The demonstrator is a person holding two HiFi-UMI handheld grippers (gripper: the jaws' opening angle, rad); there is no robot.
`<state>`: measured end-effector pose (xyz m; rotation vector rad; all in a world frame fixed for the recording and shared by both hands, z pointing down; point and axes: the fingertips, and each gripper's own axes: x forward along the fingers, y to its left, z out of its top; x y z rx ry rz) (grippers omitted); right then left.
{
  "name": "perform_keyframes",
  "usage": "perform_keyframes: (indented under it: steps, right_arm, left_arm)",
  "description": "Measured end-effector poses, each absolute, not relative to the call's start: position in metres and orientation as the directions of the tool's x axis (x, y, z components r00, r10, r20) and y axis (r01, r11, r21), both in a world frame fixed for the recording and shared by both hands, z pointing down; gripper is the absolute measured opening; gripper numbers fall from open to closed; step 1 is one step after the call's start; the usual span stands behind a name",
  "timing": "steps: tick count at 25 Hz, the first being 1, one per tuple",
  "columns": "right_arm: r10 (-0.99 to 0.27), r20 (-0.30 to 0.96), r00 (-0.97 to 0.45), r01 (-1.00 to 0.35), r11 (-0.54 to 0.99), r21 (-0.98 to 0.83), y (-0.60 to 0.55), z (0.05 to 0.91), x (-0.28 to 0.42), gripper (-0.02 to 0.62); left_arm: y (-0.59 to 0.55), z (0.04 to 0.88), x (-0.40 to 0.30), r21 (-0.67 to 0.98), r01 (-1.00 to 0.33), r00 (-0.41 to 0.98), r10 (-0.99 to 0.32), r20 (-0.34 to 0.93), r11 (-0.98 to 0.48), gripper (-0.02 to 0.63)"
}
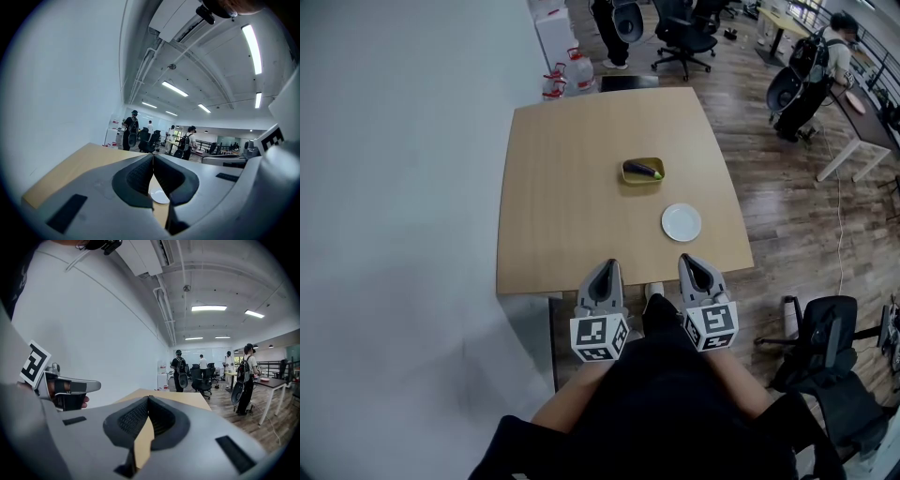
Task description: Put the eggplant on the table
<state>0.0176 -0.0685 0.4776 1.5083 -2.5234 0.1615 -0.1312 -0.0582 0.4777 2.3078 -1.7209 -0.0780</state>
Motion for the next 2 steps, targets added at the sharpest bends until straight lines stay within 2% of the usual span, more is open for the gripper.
perform_keyframes:
  steps: [2]
  right_arm:
    - [-0.856,0.226,-0.466,-0.878,0.479,0.005,-0.0703,0.4787,0.0135,0.060]
  left_arm:
    - [-0.0598,0.4790,-0.1352,0.244,-0.935,0.291,-0.950,0.114,-0.257,0.015]
